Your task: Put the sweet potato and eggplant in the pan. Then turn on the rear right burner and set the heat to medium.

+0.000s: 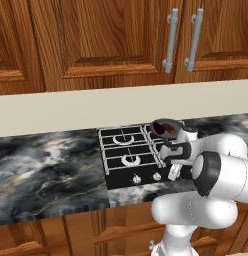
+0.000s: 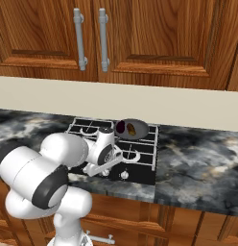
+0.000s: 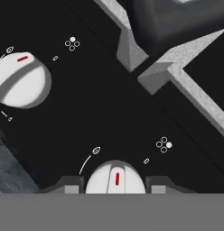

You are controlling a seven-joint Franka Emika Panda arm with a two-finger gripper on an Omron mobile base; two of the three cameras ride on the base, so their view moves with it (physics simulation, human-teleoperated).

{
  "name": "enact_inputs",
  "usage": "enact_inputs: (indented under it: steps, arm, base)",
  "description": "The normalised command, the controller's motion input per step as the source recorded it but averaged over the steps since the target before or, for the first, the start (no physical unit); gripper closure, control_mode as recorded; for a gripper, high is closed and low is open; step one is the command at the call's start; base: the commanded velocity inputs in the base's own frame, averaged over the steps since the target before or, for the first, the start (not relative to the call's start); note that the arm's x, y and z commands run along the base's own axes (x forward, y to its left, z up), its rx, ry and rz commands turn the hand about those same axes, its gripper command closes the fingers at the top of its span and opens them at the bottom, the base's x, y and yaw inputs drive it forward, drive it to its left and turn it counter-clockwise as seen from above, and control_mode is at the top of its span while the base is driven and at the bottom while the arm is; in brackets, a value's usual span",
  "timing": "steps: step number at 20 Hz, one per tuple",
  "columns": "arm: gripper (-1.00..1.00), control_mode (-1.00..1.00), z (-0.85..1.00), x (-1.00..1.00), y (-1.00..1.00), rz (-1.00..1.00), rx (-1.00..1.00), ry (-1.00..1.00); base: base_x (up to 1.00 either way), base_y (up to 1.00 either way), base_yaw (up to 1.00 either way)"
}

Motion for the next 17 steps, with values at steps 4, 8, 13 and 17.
enact_inputs:
  steps: [4,8,13,17]
  arm:
    - [1.0,-1.0,-0.05,-0.01,0.0,0.2,0.0,0.0]
    - [1.0,-1.0,-0.03,0.0,0.0,0.21,0.0,0.0]
    - [1.0,-1.0,-0.01,0.0,0.0,0.21,0.0,0.0]
    - [1.0,-1.0,0.0,0.0,0.0,0.22,0.0,0.01]
  base:
    - [0.0,0.0,0.0]
    - [0.0,0.0,0.0]
    - [0.0,0.0,0.0]
    - [0.0,0.0,0.0]
